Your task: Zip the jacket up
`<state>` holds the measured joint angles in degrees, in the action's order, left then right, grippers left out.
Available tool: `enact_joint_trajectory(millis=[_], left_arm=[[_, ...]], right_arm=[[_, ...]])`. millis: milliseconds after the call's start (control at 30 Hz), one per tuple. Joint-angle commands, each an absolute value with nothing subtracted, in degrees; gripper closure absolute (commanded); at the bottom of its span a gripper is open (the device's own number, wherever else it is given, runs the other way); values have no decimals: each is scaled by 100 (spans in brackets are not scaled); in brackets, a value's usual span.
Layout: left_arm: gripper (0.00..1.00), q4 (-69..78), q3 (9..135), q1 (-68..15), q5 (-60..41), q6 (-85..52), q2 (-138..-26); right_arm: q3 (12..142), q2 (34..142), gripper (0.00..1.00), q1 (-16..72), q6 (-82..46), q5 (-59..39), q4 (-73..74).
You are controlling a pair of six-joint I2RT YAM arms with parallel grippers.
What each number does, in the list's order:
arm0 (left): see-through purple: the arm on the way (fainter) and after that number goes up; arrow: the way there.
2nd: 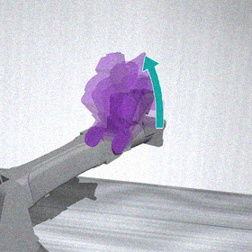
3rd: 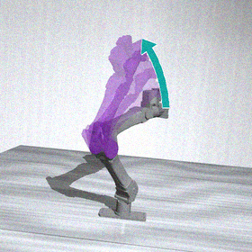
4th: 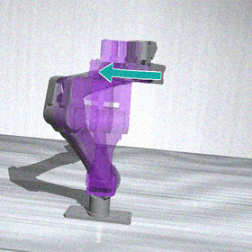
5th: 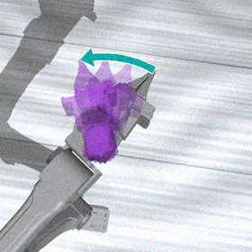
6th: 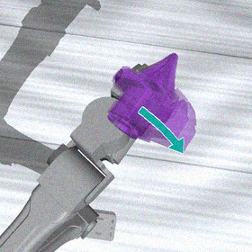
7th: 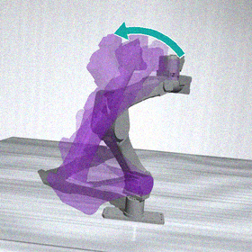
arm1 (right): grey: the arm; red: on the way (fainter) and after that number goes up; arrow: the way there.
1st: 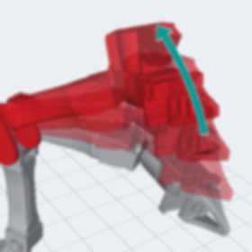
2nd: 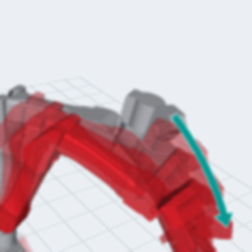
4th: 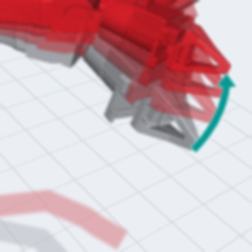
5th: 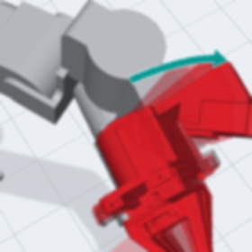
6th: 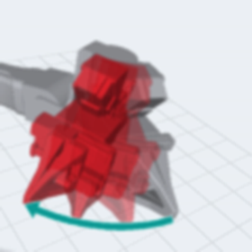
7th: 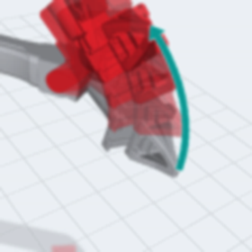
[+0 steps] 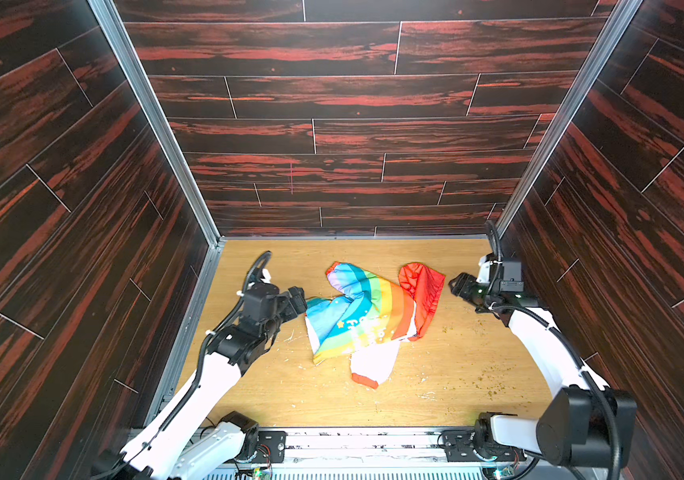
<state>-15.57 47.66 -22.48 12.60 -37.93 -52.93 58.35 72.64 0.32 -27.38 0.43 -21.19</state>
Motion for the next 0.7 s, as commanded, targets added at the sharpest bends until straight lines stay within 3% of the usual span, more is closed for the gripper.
enact_joint_trajectory(millis=[0, 67, 133, 267, 333, 467, 533, 667], left_arm=[[0, -445, 4668, -2225, 2654, -2930, -4739], [0, -96, 4555, -2227, 3346, -2836, -4534], [0, 690, 4331, -2224, 3753, -2427, -4483], [0, 1414, 3782, -2080, 4665, -1892, -4993], [0, 1544, 3374, -1807, 4716, -1915, -5294], [0, 1952, 2605, -1447, 5006, -1766, -5956], [0, 2559, 2369, -1289, 5114, -1537, -6303], [0, 2253, 2699, -885, 4572, -1389, -6935]], right_arm=[[5967, 6682, 33, 35, -2653, 1390, -1408], [5974, 6697, 40, 22, -2455, 1830, -1154], [6258, 6814, 30, 18, -2384, 2073, -1237], [5185, 6452, 27, 18, -2001, 2704, 404], [4374, 6329, 27, 14, -1512, 2805, 1285], [3439, 6432, 27, 22, -1305, 3160, 1455], [2733, 6478, 27, 20, -1060, 3077, 2358], [1795, 7067, 27, 71, -689, 2916, 4320]])
